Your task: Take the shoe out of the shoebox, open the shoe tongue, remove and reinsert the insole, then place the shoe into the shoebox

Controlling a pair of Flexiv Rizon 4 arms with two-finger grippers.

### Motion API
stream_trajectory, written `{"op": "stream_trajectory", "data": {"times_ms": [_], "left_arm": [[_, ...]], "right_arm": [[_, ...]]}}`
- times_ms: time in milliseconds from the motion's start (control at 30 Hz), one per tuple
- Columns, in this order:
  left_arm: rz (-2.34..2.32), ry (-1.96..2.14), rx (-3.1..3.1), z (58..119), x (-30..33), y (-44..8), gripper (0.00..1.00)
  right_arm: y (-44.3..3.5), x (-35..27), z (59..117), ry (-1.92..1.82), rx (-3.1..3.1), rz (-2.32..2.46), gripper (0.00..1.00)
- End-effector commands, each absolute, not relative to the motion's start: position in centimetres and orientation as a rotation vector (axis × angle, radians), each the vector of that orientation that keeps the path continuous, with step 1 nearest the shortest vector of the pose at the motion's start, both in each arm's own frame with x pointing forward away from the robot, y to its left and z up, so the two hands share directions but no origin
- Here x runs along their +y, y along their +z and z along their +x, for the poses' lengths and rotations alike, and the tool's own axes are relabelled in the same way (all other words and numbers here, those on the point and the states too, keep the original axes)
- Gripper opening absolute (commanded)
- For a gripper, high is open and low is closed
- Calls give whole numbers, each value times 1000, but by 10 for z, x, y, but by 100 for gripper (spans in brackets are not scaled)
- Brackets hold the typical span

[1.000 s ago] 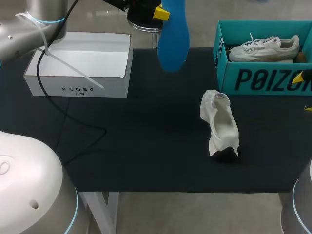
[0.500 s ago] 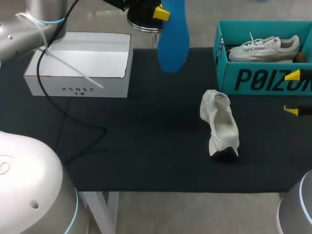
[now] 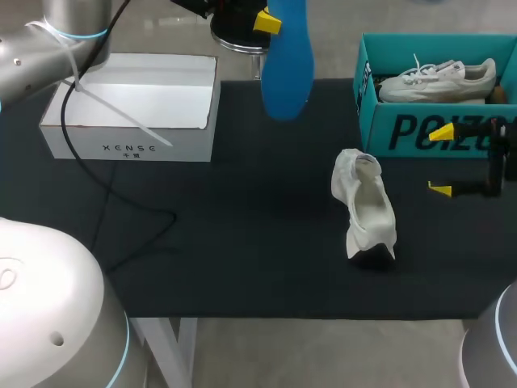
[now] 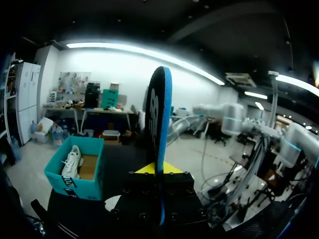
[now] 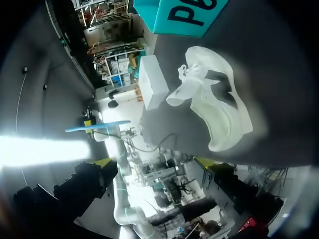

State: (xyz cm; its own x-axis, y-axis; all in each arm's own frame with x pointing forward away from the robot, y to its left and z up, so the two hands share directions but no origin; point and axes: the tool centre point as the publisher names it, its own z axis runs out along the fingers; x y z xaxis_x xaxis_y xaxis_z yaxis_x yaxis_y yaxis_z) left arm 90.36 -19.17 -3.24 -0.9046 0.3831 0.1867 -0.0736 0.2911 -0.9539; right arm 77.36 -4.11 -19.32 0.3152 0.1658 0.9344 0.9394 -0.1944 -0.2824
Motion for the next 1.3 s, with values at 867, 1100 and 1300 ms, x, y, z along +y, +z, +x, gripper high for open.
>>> {"op": "stream_trajectory", "data": {"times_ms": [867, 1100, 1300], "left_arm": [[-279, 1646, -2186, 904, -192, -33, 0], [-279, 1646, -2186, 904, -192, -33, 0], [-279, 1646, -2186, 904, -192, -33, 0]], "right_arm": [[-199, 58, 802, -823, -1085, -1476, 100], [-199, 58, 802, -823, -1085, -1476, 100], [-199, 58, 802, -823, -1085, -1476, 100]]}}
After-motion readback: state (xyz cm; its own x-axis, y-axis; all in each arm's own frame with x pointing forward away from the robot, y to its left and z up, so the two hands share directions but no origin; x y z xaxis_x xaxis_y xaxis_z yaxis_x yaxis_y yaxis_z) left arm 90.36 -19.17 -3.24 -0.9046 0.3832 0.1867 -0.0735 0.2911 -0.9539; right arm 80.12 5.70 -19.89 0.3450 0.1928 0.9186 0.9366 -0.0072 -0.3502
